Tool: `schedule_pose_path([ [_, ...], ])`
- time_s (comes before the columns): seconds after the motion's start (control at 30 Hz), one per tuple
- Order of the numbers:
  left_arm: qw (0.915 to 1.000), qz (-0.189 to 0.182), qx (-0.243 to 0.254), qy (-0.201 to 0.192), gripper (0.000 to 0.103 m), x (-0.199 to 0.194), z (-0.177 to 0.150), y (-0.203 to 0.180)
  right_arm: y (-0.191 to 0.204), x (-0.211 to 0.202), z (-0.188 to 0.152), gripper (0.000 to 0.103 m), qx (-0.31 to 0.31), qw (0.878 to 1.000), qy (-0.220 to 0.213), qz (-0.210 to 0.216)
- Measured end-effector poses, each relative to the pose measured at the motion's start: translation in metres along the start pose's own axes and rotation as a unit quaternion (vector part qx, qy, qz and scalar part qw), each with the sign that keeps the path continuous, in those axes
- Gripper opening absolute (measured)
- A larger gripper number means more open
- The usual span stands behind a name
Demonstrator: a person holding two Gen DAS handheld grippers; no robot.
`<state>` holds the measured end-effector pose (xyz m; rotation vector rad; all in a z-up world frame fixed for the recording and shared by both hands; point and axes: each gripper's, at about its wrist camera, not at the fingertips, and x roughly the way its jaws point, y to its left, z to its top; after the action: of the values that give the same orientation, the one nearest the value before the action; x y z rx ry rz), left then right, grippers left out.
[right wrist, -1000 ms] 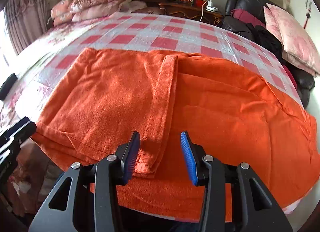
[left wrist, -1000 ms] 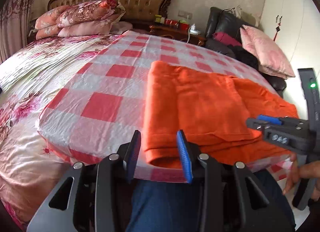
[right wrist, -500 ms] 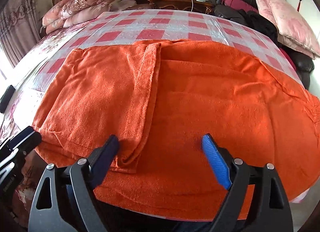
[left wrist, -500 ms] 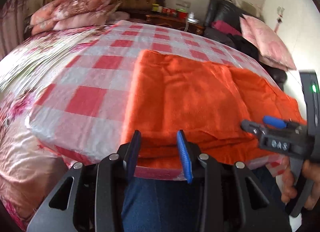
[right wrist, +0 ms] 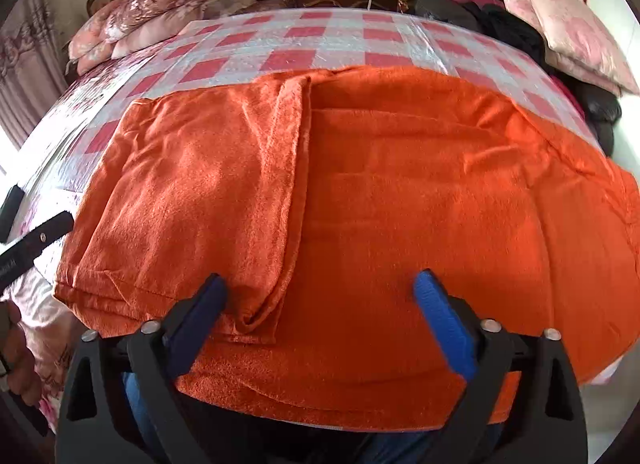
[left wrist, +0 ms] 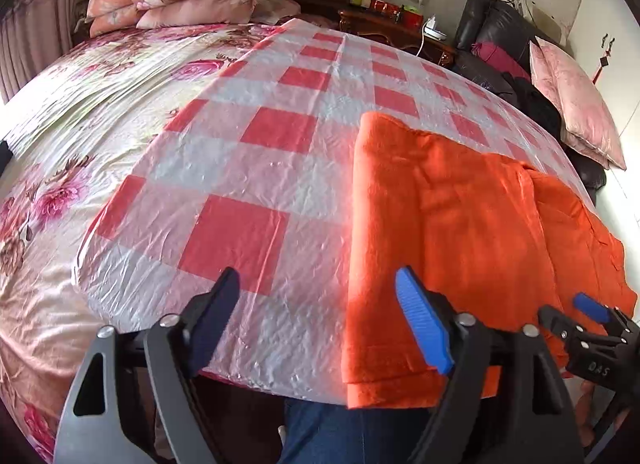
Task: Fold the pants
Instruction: 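Move the open left gripper to the folded pants edge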
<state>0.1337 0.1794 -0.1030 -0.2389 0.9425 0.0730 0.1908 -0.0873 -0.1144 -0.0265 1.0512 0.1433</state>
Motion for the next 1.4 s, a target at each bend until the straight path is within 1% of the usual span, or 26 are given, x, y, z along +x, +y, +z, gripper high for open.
schedule_pose_path([
  [0.1, 1.0000, 0.003, 0.008, -0.001, 0.090, 0.002, -0.004, 0.000, 0.002, 0.000, 0.000, 0.098, 0.001, 1.000, -0.002, -0.007],
  [0.13, 1.0000, -0.001, 0.007, -0.001, 0.091, 0.004, -0.005, 0.001, 0.002, 0.000, 0.000, 0.098, 0.002, 1.000, -0.001, -0.008],
  [0.2, 0.9997, -0.014, 0.017, -0.005, 0.099, 0.005, -0.007, 0.000, 0.002, 0.000, 0.000, 0.099, 0.000, 1.000, -0.001, -0.008],
  [0.23, 0.9995, -0.020, 0.025, -0.007, 0.101, 0.005, -0.009, -0.001, 0.002, 0.000, -0.001, 0.099, -0.003, 1.000, -0.002, -0.007],
  [0.43, 0.9990, -0.016, 0.039, -0.016, 0.101, 0.006, -0.011, -0.005, 0.002, 0.000, -0.001, 0.099, -0.004, 1.000, -0.001, -0.005],
  [0.5, 0.9984, -0.008, 0.053, -0.016, 0.101, 0.007, -0.013, -0.009, 0.002, 0.000, -0.001, 0.099, -0.006, 1.000, -0.003, -0.006],
  [0.63, 0.9986, 0.001, 0.050, -0.018, 0.101, 0.008, -0.012, -0.011, 0.003, 0.000, -0.003, 0.099, -0.008, 1.000, -0.011, -0.007],
  [0.67, 0.9985, -0.003, 0.050, -0.021, 0.100, 0.007, -0.013, -0.013, 0.003, 0.000, -0.004, 0.099, -0.008, 1.000, -0.014, -0.007],
  [0.7, 0.9984, -0.011, 0.048, -0.027, 0.092, 0.005, -0.014, -0.013, 0.003, 0.000, -0.004, 0.099, -0.009, 1.000, -0.016, -0.007],
  [0.73, 0.9982, -0.013, 0.049, -0.032, 0.088, 0.003, -0.015, -0.014, 0.003, -0.001, -0.004, 0.099, -0.011, 1.000, -0.017, -0.006],
  [0.77, 0.9976, -0.010, 0.055, -0.041, 0.081, -0.001, -0.015, -0.016, 0.002, -0.001, -0.004, 0.099, -0.013, 1.000, -0.016, -0.004],
  [0.83, 0.9962, -0.015, 0.059, -0.062, 0.077, -0.014, -0.017, -0.016, -0.002, -0.008, -0.003, 0.097, -0.009, 1.000, -0.027, 0.003],
  [0.87, 0.9954, -0.029, 0.056, -0.072, 0.075, -0.022, -0.019, -0.015, -0.004, -0.013, -0.002, 0.097, -0.006, 0.999, -0.039, 0.005],
  [0.9, 0.9946, -0.051, 0.050, -0.075, 0.071, -0.029, -0.021, -0.012, -0.004, -0.021, 0.000, 0.097, -0.007, 0.998, -0.056, 0.005],
  [0.93, 0.9938, -0.073, 0.041, -0.073, 0.068, -0.033, -0.023, -0.009, -0.003, -0.028, 0.002, 0.094, -0.013, 0.998, -0.069, 0.006],
  [0.97, 0.9927, -0.097, 0.028, -0.067, 0.063, -0.036, -0.025, -0.004, 0.001, -0.034, 0.003, 0.090, -0.027, 0.996, -0.082, 0.007],
  [1.0, 0.9916, -0.113, 0.017, -0.061, 0.061, -0.037, -0.028, -0.001, 0.004, -0.036, 0.004, 0.079, -0.037, 0.995, -0.087, 0.006],
  [1.03, 0.9904, -0.128, 0.004, -0.053, 0.058, -0.037, -0.030, 0.003, 0.008, -0.037, 0.004, 0.069, -0.046, 0.995, -0.089, 0.006],
  [1.07, 0.9889, -0.141, -0.010, -0.046, 0.053, -0.035, -0.032, 0.007, 0.012, -0.035, 0.004, 0.065, -0.056, 0.995, -0.085, 0.006],
  [1.1, 0.9876, -0.150, -0.019, -0.042, 0.048, -0.033, -0.033, 0.010, 0.014, -0.032, 0.003, 0.055, -0.060, 0.995, -0.078, 0.009],
  [1.13, 0.9856, -0.162, -0.031, -0.037, 0.047, -0.031, -0.035, 0.013, 0.016, -0.028, 0.001, 0.046, -0.062, 0.996, -0.069, 0.016],
  [1.17, 0.9825, -0.176, -0.052, -0.032, 0.046, -0.029, -0.035, 0.019, 0.016, -0.026, -0.001, 0.043, -0.063, 0.996, -0.063, 0.020],
  [1.23, 0.9785, -0.190, -0.077, -0.024, 0.044, -0.025, -0.036, 0.026, 0.019, -0.021, -0.003, 0.042, -0.069, 0.996, -0.052, 0.023],
  [1.3, 0.9718, -0.210, -0.107, -0.008, 0.044, -0.019, -0.039, 0.035, 0.021, -0.016, -0.005, 0.042, -0.079, 0.996, -0.037, 0.020],
  [1.37, 0.9634, -0.233, -0.133, 0.002, 0.042, -0.014, -0.043, 0.041, 0.021, -0.015, -0.008, 0.042, -0.080, 0.996, -0.038, 0.018],
  [1.4, 0.9608, -0.240, -0.139, 0.003, 0.042, -0.014, -0.044, 0.043, 0.022, -0.015, -0.008, 0.042, -0.082, 0.996, -0.038, 0.015],
])
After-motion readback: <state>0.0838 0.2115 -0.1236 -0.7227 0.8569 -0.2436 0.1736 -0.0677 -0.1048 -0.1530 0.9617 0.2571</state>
